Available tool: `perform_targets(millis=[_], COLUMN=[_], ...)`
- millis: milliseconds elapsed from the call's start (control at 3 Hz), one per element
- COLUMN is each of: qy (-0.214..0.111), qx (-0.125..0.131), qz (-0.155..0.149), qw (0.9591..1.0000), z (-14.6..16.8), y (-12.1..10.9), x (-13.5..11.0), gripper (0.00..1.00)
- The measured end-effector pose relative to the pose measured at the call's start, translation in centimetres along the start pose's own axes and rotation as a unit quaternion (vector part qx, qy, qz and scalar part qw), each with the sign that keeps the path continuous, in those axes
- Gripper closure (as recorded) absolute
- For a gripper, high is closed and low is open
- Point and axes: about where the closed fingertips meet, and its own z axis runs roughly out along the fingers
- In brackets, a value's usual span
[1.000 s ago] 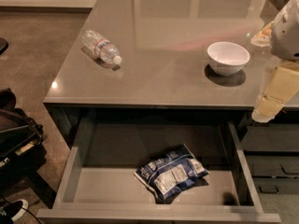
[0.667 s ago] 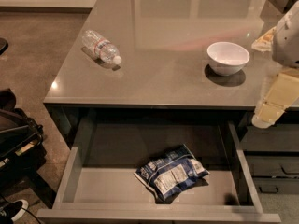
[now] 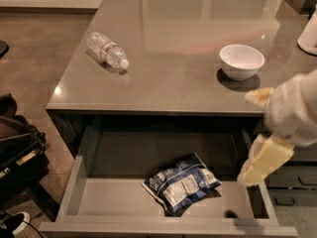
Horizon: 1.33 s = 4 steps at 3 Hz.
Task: Pick blue chip bag from top drawer and place on counter
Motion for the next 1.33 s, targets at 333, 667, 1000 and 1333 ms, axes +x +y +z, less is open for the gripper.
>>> perform_targets(millis=[333,667,1000,1333], qy=[-0.003,-0.01,-0.032,-0.056], qx=[0.004,0.004,-0.02,-0.029], qz=[0.016,0.023,0.064,0.089], qw=[0.9999,0.9997,0.9972,0.994], z=[2.5,2.8,7.2,11.8], y=[0.8,1.2,2.3,2.8], x=[1.2,1.3,2.1,2.6], gripper=[0.0,0.0,0.0,0.0])
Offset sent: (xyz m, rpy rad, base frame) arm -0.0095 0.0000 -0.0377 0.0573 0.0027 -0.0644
